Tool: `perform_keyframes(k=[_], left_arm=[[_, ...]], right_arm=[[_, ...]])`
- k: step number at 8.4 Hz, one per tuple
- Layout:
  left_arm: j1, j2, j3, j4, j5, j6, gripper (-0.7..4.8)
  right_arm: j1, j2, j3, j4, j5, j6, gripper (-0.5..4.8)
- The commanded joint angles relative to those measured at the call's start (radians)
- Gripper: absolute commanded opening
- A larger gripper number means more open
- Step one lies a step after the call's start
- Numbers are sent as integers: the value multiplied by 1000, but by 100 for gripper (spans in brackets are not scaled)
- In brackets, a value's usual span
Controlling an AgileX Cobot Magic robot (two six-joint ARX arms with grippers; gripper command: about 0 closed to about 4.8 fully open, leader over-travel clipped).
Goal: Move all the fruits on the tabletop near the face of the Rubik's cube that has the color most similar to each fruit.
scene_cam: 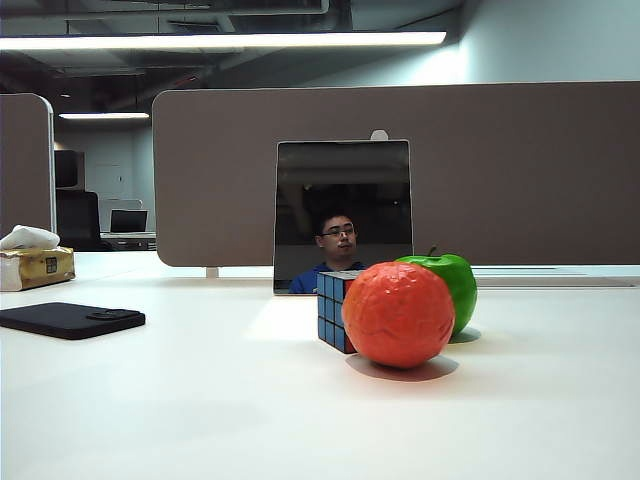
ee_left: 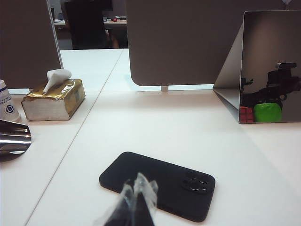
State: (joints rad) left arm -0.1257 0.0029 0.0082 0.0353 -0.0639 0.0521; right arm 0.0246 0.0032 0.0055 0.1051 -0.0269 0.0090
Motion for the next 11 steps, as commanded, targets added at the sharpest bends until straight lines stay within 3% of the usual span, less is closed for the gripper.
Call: perform_keyframes(k=[1,5,6,9,11], left_arm=[[5,1,4,19,0,0,-5],[44,1,4,20,1,0,-5],[114,1,4,27,95,-2,-5],[115,1,4,26,95,-8,-5],[114,1,4,26,174,-8,-5]], right_arm=[[0,-1,0,12,-2,-3,-1],[0,-1,0,12,-2,-3,-1],[0,-1,0,12,-2,-2,-1],[0,-1,0,11,-2,-2,-1],[1,-1,0,11,-4,-2,-1]])
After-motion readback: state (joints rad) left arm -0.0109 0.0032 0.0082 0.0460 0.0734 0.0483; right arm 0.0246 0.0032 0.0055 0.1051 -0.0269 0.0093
